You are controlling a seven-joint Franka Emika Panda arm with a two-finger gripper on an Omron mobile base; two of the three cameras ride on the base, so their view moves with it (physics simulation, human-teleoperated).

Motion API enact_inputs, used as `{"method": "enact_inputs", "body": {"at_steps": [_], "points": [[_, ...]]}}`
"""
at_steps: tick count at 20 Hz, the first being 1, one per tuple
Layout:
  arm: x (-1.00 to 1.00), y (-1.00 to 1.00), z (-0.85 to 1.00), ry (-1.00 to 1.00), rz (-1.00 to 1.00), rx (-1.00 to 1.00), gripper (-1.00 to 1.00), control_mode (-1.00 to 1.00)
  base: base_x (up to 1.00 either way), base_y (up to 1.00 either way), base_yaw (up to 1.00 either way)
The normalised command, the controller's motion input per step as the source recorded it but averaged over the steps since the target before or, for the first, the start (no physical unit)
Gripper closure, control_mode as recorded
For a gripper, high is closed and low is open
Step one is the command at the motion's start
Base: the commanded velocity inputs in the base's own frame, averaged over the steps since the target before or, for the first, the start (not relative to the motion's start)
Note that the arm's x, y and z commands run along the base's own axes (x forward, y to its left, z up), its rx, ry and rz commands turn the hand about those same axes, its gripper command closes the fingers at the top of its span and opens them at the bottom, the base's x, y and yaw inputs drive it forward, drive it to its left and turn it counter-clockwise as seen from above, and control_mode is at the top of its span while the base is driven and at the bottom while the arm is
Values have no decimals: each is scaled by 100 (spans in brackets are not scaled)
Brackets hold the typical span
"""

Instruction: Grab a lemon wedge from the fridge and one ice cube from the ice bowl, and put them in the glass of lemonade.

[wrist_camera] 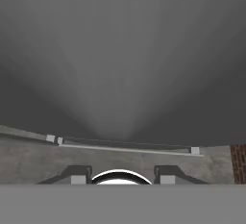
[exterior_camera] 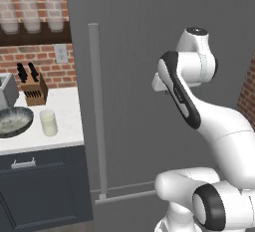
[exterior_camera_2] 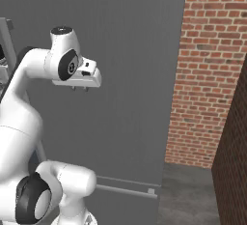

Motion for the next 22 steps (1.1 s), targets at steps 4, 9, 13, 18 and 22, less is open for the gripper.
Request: {"method": "enact_inputs", "body": {"at_steps": [4, 9, 13, 18, 22], "points": [[-27, 0, 0, 0, 0, 0, -100, -100, 0, 0, 0], [-92, -1, 0, 0, 0, 5, -100, -100, 0, 0, 0], [-100, -6, 0, 0, 0, 9, -100, -100, 0, 0, 0], [-75, 0, 0, 0, -1, 5, -100, -100, 0, 0, 0], [-40, 0, 0, 0, 0, 1, -100, -100, 0, 0, 0]]}}
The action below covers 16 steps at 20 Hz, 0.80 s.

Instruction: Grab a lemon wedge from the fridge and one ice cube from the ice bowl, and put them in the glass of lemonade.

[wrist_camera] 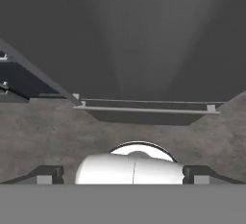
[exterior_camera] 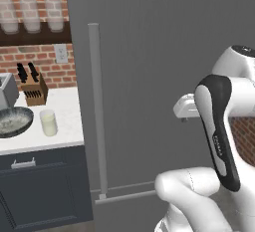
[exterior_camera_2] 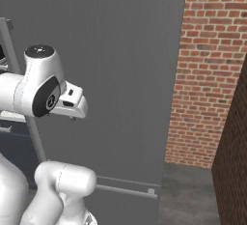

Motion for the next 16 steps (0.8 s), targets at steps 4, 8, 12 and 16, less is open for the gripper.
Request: {"method": "enact_inputs", "body": {"at_steps": [4, 8, 12, 16], "points": [[-9, 0, 0, -1, 0, 0, -100, 100, -35, 18, 0], [0, 0, 0, 0, 0, 0, -100, 100, -44, 63, 1], [0, 0, 0, 0, 0, 0, -100, 100, -9, 57, 4], [0, 0, 0, 0, 0, 0, -100, 100, 0, 60, 2]]}}
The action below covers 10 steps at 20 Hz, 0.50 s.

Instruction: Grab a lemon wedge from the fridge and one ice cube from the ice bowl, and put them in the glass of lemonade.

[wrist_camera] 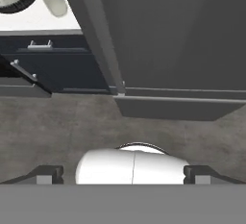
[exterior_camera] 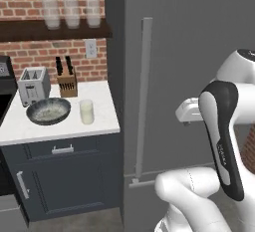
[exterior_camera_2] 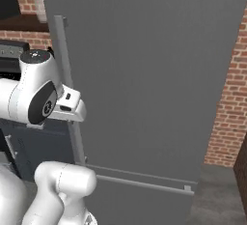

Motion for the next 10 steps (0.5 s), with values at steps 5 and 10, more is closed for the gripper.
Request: {"method": "enact_inputs", "body": {"at_steps": [5, 10], "points": [[0, 0, 0, 0, 0, 0, -100, 100, 1, 51, 0], [0, 0, 0, 0, 0, 0, -100, 100, 0, 44, -6]]}}
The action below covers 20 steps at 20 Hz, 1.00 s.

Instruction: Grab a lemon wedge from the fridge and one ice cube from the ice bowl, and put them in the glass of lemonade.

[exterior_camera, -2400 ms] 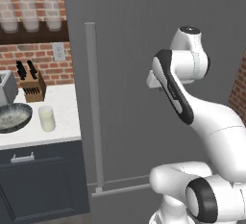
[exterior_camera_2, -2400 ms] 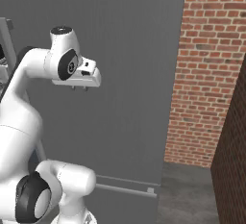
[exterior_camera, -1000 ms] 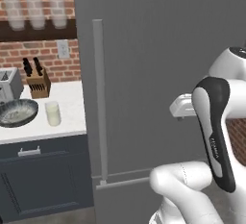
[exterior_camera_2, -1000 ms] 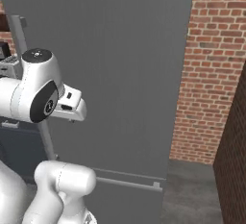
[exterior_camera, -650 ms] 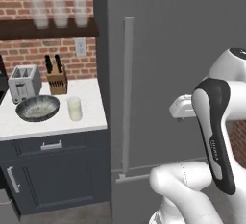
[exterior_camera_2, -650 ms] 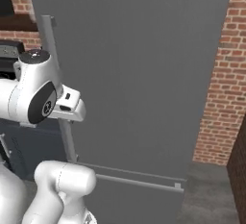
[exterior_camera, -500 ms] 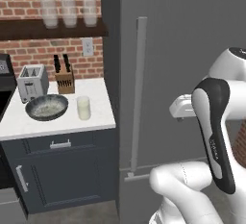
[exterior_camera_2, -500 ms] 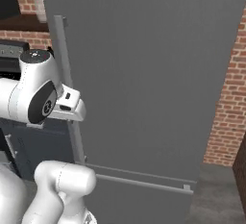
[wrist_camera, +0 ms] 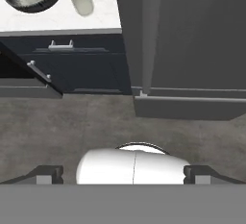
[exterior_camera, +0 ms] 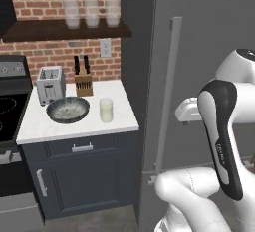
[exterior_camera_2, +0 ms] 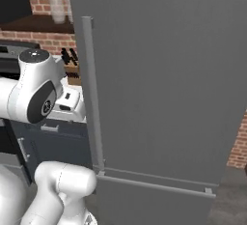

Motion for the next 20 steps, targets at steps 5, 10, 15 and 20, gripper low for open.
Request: {"method": "enact_inputs", "body": {"at_steps": [5, 10, 15, 20], "points": [[0, 0, 0, 0, 0, 0, -100, 100, 0, 13, -12], [0, 0, 0, 0, 0, 0, -100, 100, -4, 0, -10], [0, 0, 0, 0, 0, 0, -100, 100, -34, 0, -2], [0, 0, 0, 0, 0, 0, -100, 100, -38, 0, 0]]}}
